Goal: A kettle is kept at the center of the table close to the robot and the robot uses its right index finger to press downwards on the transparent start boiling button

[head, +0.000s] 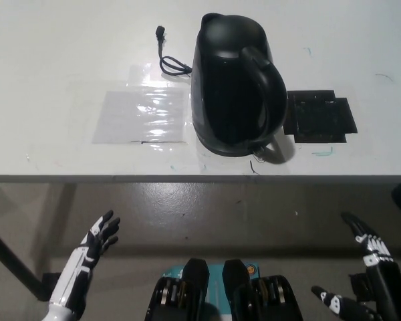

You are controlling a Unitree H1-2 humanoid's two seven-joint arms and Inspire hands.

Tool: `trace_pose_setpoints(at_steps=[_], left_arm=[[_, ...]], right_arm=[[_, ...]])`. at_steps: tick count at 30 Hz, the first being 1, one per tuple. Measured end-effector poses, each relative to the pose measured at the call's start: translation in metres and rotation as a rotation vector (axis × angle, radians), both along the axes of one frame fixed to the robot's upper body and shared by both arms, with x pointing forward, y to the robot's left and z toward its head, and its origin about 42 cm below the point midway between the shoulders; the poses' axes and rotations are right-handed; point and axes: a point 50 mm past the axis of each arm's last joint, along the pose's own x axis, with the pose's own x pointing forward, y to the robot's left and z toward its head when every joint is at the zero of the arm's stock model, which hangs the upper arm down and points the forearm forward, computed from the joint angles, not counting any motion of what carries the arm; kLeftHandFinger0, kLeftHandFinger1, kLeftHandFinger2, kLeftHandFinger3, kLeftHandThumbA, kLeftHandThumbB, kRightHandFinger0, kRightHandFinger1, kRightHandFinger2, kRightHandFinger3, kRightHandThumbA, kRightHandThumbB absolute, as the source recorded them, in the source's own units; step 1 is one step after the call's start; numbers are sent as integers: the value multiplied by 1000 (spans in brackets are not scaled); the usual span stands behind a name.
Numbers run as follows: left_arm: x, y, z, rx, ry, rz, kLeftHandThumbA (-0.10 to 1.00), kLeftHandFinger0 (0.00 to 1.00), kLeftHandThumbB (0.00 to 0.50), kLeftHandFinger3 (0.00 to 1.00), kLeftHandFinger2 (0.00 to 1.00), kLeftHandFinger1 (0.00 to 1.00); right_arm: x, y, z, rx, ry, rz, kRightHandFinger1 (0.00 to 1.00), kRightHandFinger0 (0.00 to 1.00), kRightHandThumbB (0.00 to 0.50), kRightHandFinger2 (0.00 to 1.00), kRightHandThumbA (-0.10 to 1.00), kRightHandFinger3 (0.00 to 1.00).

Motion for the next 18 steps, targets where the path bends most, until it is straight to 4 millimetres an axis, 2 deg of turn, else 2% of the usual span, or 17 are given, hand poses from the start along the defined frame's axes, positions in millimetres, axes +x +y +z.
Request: trace_pose_setpoints(at_steps=[5,9,14,18], left_arm=[[-13,1,-9,0,22,3,1000,1000,329,1000,1000,1000],[-18,-1,-12,4,27,-4,1000,1000,338,1000,1000,1000],[-20,-2,-13,6,30,-9,1000,1000,323,1000,1000,1000],[-27,-3,-18,6,48,-11,1000,1000,338,1000,1000,1000]], right_arm=[[-4,-5,-23,73,24,-25,1000,1000,273,1000,1000,1000],[-7,-4,-33,131,44,-48,1000,1000,303,1000,1000,1000],[-2,-1,-35,189,46,-65,1000,1000,299,1000,1000,1000],[9,5,-30,221,22,-59,1000,1000,294,1000,1000,1000]])
